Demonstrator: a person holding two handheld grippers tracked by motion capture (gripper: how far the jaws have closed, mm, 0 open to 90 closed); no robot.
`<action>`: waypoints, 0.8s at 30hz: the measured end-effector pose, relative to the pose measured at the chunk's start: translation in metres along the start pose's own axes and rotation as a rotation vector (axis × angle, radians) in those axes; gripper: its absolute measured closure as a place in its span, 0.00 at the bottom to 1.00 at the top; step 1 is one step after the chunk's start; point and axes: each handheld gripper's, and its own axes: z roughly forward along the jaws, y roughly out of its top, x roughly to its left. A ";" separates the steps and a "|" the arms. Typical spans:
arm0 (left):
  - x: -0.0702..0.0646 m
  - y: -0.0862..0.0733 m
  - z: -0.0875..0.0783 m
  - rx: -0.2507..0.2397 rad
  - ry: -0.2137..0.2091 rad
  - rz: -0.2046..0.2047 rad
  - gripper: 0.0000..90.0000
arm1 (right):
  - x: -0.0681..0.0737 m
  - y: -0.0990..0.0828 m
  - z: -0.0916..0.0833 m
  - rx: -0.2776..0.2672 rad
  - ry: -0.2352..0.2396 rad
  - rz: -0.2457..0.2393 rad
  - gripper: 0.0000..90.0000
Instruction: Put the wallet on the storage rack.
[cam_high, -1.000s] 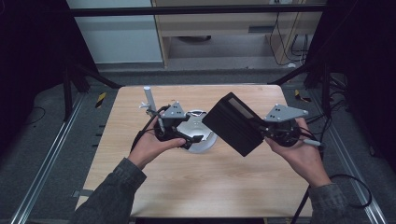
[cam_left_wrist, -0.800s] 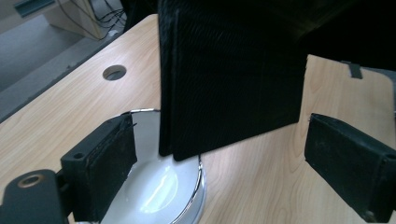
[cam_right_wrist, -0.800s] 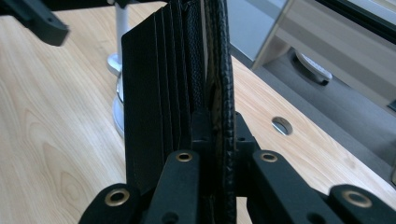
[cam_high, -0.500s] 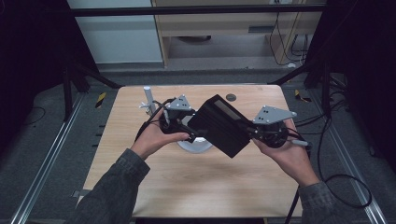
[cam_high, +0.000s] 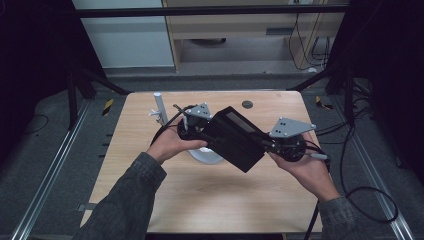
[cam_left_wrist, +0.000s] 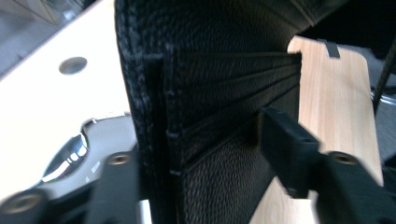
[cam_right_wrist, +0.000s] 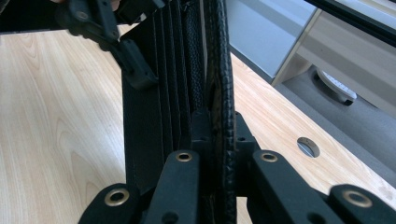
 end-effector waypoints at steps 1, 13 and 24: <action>0.001 0.000 -0.001 0.016 -0.019 -0.010 0.66 | 0.000 -0.003 0.001 0.002 0.007 0.001 0.94; -0.025 0.023 -0.020 0.074 0.006 -0.014 0.89 | 0.008 -0.039 0.005 -0.020 0.007 0.029 0.90; -0.027 0.047 -0.049 0.151 0.098 -0.010 0.89 | 0.036 -0.087 0.024 0.042 0.078 0.109 0.26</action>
